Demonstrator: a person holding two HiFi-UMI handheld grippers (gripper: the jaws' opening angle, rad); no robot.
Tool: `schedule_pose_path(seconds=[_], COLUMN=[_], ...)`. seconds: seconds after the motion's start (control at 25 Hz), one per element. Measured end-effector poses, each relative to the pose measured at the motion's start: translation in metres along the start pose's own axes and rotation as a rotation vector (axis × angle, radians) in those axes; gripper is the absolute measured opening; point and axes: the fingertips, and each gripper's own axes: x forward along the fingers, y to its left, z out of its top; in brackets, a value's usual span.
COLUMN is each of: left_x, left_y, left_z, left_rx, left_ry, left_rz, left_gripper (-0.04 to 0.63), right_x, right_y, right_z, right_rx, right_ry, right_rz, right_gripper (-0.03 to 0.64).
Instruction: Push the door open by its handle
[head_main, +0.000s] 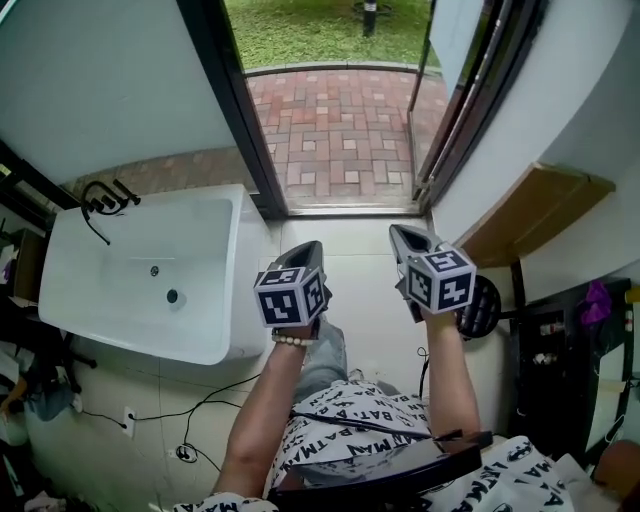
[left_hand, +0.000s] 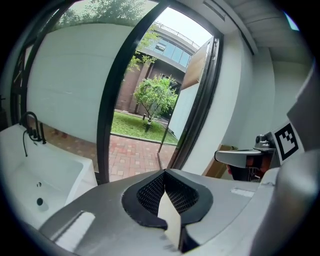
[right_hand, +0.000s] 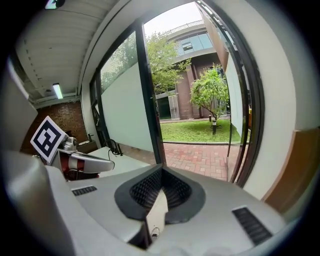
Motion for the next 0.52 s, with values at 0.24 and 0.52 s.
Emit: schedule_pose_path(seconds=[0.24,0.52], left_x=[-0.009,-0.006], left_y=[-0.005,-0.017], left_z=[0.004,0.012], left_rx=[-0.001,0.010], left_ry=[-0.021,-0.027], left_rz=[-0.010,-0.028], left_gripper=[0.000,0.000], right_x=[-0.011,-0.016], right_y=[0.007,0.010], right_z=[-0.001,-0.004], right_rx=[-0.003,-0.014], right_ry=[-0.007,0.001], right_rz=[-0.004,0.001], right_gripper=[0.000,0.000])
